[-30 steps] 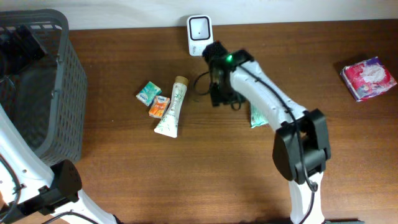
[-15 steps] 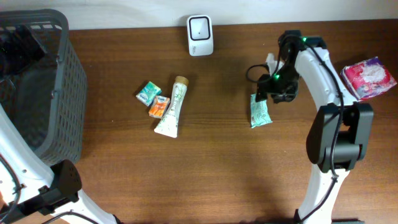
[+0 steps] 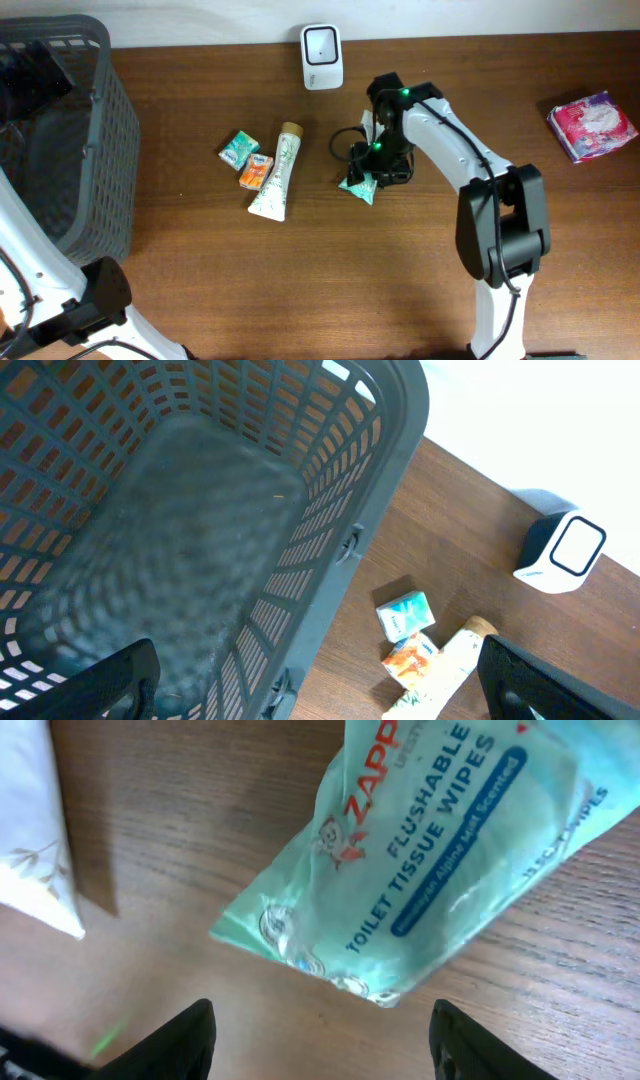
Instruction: Scan the item barcode
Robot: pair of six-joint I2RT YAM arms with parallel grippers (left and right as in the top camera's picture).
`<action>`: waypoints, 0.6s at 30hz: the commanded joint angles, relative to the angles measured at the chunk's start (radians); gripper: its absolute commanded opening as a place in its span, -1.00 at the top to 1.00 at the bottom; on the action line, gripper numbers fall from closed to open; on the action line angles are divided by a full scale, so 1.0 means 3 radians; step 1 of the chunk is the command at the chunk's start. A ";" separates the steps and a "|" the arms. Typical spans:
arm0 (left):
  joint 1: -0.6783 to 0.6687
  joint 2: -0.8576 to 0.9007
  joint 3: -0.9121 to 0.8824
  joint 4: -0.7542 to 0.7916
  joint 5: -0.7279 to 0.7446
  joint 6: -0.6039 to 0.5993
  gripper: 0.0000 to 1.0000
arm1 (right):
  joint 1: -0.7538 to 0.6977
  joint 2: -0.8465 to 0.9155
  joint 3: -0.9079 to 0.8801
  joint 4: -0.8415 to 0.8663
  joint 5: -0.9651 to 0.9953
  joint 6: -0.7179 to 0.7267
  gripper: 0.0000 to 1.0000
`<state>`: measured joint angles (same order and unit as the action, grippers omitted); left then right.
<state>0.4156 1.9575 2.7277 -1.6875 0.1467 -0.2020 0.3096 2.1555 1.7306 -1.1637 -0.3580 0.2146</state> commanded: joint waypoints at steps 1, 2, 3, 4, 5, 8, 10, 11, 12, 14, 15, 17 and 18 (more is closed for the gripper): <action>0.0022 -0.0069 -0.0003 -0.0001 0.0011 0.0032 -0.99 | 0.0025 -0.0020 0.0053 0.0042 0.0159 0.0294 -0.27; 0.0022 -0.0069 -0.0003 -0.0001 0.0011 0.0032 -0.99 | 0.0025 -0.0020 0.0053 0.0038 0.0123 0.0313 -0.28; 0.0022 -0.0069 -0.0003 -0.0001 0.0011 0.0032 -0.98 | 0.0025 -0.0020 0.0053 0.0029 0.0067 0.0313 -0.28; 0.0022 -0.0069 -0.0003 -0.0001 0.0011 0.0032 -0.98 | 0.0025 -0.0020 0.0053 0.0025 0.0009 0.0312 -0.28; 0.0022 -0.0069 -0.0003 -0.0001 0.0011 0.0032 -0.98 | 0.0025 -0.0020 0.0053 0.0027 0.0010 0.0313 -0.28; 0.0022 -0.0069 -0.0003 -0.0001 0.0011 0.0032 -0.98 | 0.0024 -0.0066 0.0053 0.0003 0.0013 0.0296 -0.29; 0.0022 -0.0069 -0.0003 -0.0001 0.0011 0.0031 -0.99 | 0.0024 -0.0182 0.0053 0.0005 0.0037 0.0262 -0.31; 0.0022 -0.0069 -0.0003 -0.0001 0.0011 0.0032 -0.98 | 0.0024 -0.0261 0.0053 0.0005 0.0098 0.0262 -0.33; 0.0022 -0.0069 -0.0003 -0.0001 0.0011 0.0032 -0.98 | 0.0024 -0.0337 0.0053 0.0004 0.0127 0.0262 -0.35; 0.0022 -0.0069 -0.0003 -0.0001 0.0011 0.0032 -0.98 | 0.0036 -0.0412 0.0053 -0.0014 0.0125 0.0263 -0.36; 0.0022 -0.0069 -0.0003 -0.0001 0.0011 0.0032 -0.99 | 0.0050 -0.0421 0.0053 -0.0052 0.0126 0.0262 -0.36; 0.0022 -0.0069 -0.0003 -0.0001 0.0011 0.0032 -0.98 | 0.0069 -0.0421 0.0053 -0.0126 0.0141 0.0261 -0.36; 0.0022 -0.0069 -0.0003 -0.0001 0.0011 0.0032 -0.98 | 0.0083 -0.0421 0.0053 -0.0161 0.0225 0.0261 -0.36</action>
<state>0.4156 1.9575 2.7277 -1.6875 0.1467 -0.2020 0.3187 2.0483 1.7325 -1.1984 -0.3347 0.2916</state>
